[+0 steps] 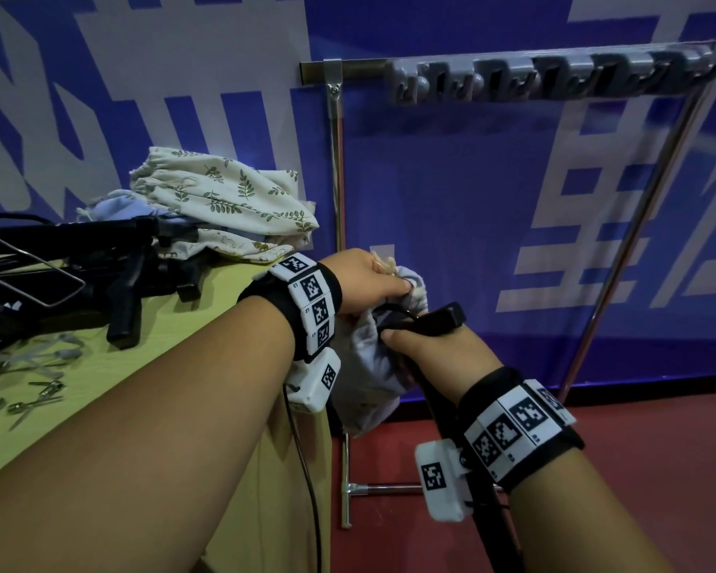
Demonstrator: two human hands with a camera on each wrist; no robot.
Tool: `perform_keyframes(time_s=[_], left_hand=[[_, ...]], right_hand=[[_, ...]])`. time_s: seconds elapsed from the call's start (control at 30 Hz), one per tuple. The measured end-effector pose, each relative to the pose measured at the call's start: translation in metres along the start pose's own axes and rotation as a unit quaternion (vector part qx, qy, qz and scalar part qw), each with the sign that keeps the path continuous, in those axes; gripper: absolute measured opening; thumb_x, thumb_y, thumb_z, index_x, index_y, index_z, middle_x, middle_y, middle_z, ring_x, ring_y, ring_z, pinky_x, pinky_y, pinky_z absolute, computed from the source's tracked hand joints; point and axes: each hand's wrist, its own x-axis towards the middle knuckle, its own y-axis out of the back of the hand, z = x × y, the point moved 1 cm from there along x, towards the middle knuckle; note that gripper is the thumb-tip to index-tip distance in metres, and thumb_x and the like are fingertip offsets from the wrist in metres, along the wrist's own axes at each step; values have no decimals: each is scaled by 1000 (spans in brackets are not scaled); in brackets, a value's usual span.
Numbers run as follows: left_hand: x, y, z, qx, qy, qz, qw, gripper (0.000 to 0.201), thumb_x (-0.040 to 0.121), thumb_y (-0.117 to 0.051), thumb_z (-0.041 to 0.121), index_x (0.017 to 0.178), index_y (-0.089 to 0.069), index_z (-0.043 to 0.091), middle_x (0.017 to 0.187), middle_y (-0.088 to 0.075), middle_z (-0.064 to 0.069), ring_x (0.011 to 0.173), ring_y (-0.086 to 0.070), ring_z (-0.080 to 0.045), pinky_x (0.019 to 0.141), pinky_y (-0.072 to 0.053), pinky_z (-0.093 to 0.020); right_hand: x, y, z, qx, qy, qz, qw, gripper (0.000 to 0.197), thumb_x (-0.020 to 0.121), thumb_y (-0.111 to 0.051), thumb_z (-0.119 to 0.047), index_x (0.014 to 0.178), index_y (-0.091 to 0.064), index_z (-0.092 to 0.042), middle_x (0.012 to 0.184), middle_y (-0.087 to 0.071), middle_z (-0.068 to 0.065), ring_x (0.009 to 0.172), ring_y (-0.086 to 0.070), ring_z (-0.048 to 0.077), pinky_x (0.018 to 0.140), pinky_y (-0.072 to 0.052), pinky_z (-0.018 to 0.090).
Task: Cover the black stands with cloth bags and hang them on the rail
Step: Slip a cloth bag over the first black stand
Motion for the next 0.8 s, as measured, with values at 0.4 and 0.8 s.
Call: perform_keyframes(time_s=[0.4,0.8], left_hand=[[-4,2,-4,45,-69,-55,995,9,95,-73,34,101,-78,31,83,-73,13,68,-64,7,57,-47,-10],[-10,-10,9,-64,-88,-113,988,24,90,-66,45,104,-78,29,105,-79,3,106,-73,-18,102,-56,-46]], right_hand=[[10,7,8,16,-58,-21,998,35,58,-67,-31,84,-79,-11,79,-77,17,75,-70,36,86,-57,67],[5,-2,18,-75,-9,-73,995,29,99,-72,-43,97,-78,-15,72,-79,-3,63,-76,6,64,-60,20]])
